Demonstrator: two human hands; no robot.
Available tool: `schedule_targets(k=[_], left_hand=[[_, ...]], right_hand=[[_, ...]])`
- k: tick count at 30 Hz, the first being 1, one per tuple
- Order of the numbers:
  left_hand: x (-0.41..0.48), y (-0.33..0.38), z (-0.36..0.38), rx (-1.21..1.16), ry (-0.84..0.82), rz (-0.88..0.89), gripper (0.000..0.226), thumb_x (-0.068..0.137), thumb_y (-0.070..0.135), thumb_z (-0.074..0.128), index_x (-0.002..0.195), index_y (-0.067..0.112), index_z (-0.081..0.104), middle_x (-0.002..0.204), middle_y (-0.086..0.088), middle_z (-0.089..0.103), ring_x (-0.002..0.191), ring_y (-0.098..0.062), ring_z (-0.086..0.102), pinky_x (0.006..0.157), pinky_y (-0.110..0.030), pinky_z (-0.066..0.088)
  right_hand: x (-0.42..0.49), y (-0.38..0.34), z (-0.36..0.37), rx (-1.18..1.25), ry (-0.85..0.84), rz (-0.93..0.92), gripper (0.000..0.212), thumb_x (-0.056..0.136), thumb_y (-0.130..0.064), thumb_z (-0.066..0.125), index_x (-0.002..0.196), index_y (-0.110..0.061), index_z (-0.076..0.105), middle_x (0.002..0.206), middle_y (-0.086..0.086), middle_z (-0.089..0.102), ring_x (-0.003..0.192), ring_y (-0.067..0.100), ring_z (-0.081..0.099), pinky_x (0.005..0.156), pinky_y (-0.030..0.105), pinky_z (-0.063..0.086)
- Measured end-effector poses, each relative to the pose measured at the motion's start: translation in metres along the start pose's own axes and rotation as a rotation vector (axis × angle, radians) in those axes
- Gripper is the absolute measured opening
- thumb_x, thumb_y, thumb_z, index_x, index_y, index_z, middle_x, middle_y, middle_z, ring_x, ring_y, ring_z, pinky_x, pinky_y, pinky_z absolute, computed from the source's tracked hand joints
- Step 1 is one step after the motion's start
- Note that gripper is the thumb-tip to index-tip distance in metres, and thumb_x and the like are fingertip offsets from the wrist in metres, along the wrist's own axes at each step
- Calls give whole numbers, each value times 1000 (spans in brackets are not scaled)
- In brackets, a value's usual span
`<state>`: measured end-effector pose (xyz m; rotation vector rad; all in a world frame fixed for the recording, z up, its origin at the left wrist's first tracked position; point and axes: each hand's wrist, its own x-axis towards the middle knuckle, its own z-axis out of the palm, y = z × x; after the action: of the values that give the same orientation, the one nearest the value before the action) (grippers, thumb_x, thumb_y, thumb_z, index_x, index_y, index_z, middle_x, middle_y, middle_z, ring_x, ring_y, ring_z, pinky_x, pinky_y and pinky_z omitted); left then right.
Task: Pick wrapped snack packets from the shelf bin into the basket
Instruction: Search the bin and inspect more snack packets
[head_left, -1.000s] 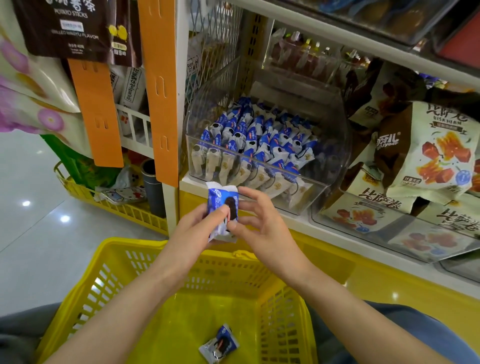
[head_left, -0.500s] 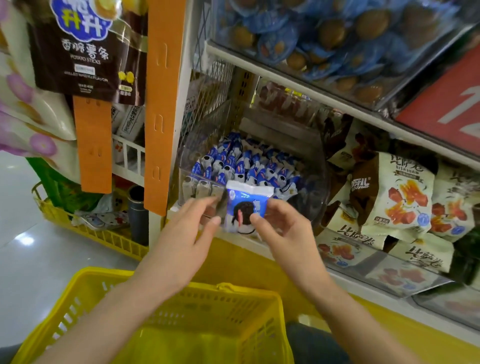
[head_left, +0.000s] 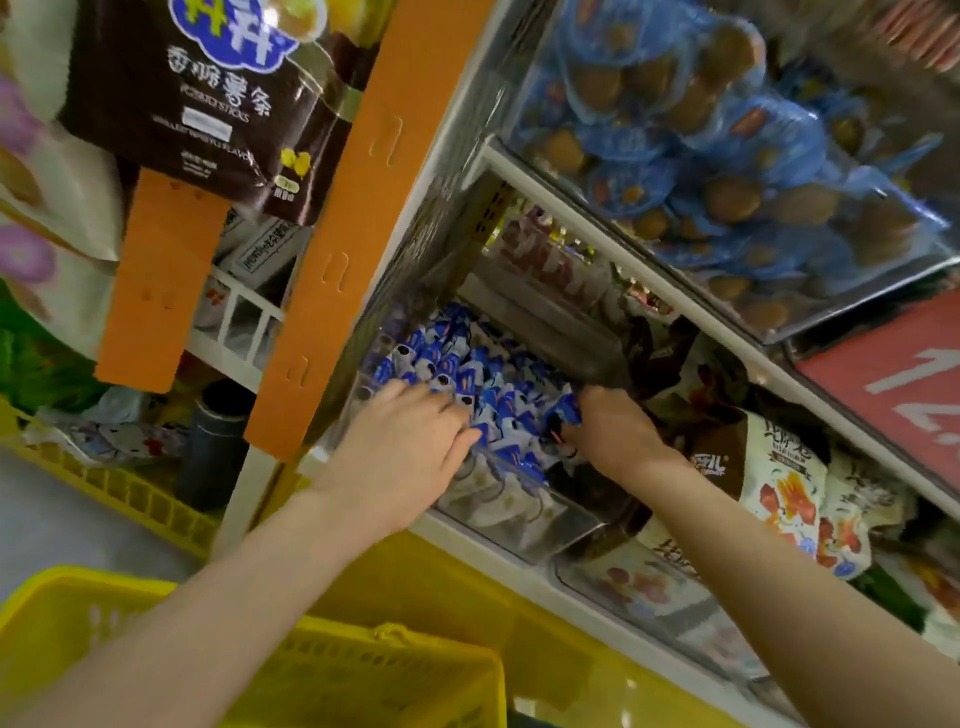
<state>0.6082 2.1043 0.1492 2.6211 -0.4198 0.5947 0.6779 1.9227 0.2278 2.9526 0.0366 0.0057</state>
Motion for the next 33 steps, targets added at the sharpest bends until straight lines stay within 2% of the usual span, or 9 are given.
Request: schedule_targets(k=[4, 7, 10, 13, 19, 22, 25, 30, 33], left_hand=[[-1, 0, 3, -50, 33, 11, 54, 93, 42, 12, 114, 21, 58, 109, 5, 63, 102, -12, 53, 97, -28, 29], [-4, -1, 6, -104, 68, 12, 57, 91, 42, 12, 113, 21, 60, 108, 5, 63, 101, -11, 53, 98, -28, 29], [-5, -2, 6, -108, 107, 21, 52, 93, 41, 17, 110, 20, 62, 106, 4, 65, 100, -12, 55, 98, -29, 32], [-6, -2, 5, -118, 128, 27, 53, 91, 39, 18, 107, 19, 64, 102, 3, 67, 98, -13, 57, 97, -31, 36], [-5, -1, 3, -55, 226, 56, 26, 82, 31, 49, 77, 19, 71, 71, 5, 69, 69, -10, 64, 73, -30, 53], [-4, 0, 4, -59, 263, 87, 20, 78, 30, 54, 74, 19, 71, 68, 6, 68, 65, -10, 64, 70, -30, 54], [-5, 0, 4, -71, 258, 96, 21, 79, 30, 54, 75, 20, 71, 68, 6, 68, 66, -10, 64, 71, -31, 54], [-5, -2, 6, -93, 228, 97, 27, 83, 33, 46, 81, 21, 71, 74, 7, 69, 72, -9, 64, 77, -31, 52], [-3, -2, 3, -78, 218, 106, 22, 78, 34, 52, 72, 25, 70, 66, 10, 67, 63, -6, 63, 71, -28, 53]], right_hand=[[12, -10, -3, -101, -152, 94, 26, 90, -22, 58, 108, -4, 52, 98, 12, 59, 75, 21, 53, 51, 26, 39], [17, -12, -4, -39, -274, 159, 18, 93, -25, 53, 84, -9, 49, 77, 3, 53, 65, 15, 51, 45, 22, 33], [19, -13, 3, 400, -334, 287, 22, 96, -23, 46, 78, -11, 46, 76, 5, 51, 63, 15, 49, 49, 21, 41], [19, -10, 15, 800, -266, 430, 29, 99, -23, 40, 113, 0, 50, 106, 20, 60, 84, 27, 56, 76, 33, 47], [15, -14, 21, 1351, -232, 599, 24, 100, -17, 35, 115, -4, 49, 92, 16, 59, 72, 24, 56, 82, 40, 50], [12, -14, 18, 1356, -253, 577, 31, 100, -14, 37, 128, -1, 42, 112, 21, 59, 78, 27, 60, 74, 42, 50], [11, -13, 9, 1192, -281, 521, 38, 97, -12, 45, 132, 0, 38, 99, 19, 62, 73, 25, 63, 64, 38, 52], [7, -10, -5, 1155, -449, 479, 27, 92, -12, 54, 115, 1, 50, 103, 17, 63, 81, 23, 62, 62, 36, 58], [8, -7, -9, 817, -339, 359, 39, 92, -21, 55, 123, 0, 44, 103, 12, 60, 76, 15, 60, 50, 23, 51]])
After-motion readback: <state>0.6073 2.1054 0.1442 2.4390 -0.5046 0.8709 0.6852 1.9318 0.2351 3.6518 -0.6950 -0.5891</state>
